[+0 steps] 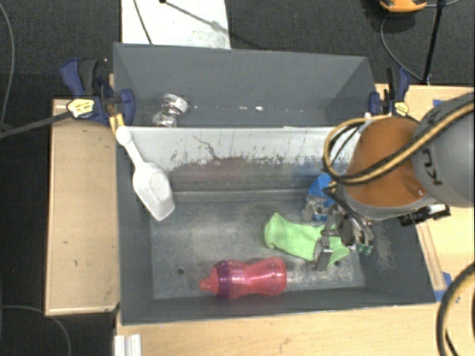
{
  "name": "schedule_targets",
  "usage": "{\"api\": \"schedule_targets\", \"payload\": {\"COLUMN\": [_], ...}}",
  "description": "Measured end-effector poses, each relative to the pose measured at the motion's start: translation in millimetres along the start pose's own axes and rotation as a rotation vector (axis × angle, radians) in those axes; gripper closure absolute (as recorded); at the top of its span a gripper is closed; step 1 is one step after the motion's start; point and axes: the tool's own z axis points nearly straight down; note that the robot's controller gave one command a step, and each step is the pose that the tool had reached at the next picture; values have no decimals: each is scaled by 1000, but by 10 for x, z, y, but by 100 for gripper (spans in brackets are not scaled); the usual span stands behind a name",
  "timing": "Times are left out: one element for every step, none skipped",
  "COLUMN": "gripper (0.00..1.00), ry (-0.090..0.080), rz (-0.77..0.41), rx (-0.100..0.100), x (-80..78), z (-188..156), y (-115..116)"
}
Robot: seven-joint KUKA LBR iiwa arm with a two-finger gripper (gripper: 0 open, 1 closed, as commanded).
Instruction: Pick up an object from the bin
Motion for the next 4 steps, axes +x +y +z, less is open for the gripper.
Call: {"api": "schedule_targets", "payload": {"gripper": [0, 0, 0, 100], "ry": [10, 3, 4, 4], "rz": [132, 186, 183, 436], "rx": [1, 1, 1, 2], "x": [242, -21, 37, -96], "z": [29, -56, 405, 429], "y": [128, 116, 208, 88]}}
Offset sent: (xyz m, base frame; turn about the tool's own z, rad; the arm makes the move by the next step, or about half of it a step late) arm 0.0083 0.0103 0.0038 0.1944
